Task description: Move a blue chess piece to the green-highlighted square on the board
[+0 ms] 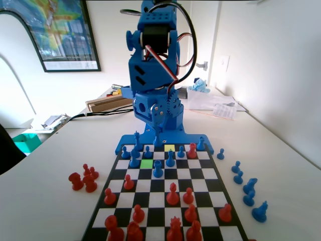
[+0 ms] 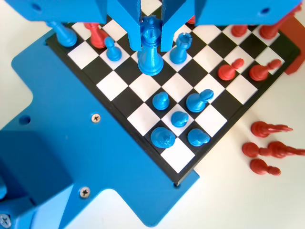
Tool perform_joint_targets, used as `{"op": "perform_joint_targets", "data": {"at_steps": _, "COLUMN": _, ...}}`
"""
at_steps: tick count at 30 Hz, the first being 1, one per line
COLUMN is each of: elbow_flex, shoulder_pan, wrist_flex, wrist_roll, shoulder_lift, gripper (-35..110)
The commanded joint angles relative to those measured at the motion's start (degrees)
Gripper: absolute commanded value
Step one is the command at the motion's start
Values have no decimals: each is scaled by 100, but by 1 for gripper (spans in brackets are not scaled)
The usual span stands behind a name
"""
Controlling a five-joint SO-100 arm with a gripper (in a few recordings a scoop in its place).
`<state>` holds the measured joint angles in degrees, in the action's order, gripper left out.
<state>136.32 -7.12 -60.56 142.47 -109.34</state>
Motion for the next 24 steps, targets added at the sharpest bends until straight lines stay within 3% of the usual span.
{"op": "perform_joint_targets", "data": {"at_steps": 1, "elbow_flex": -536, "shoulder_pan": -220, "wrist_flex": -26, "wrist_roll": -132, "shoulder_lift": 158, "gripper": 1}}
{"op": "perform_joint_targets", "data": {"at_steps": 15, "elbow_flex": -1424, "shoulder_pan": -554, "wrist_flex": 308, "wrist_roll": -642, "shoulder_lift": 1397, "gripper": 1}}
{"op": "perform_joint_targets", "data": {"at_steps": 24, "elbow_flex": -1002, "shoulder_pan": -826, "wrist_flex": 1020, "wrist_roll": -510, "shoulder_lift": 1731, "gripper": 1}}
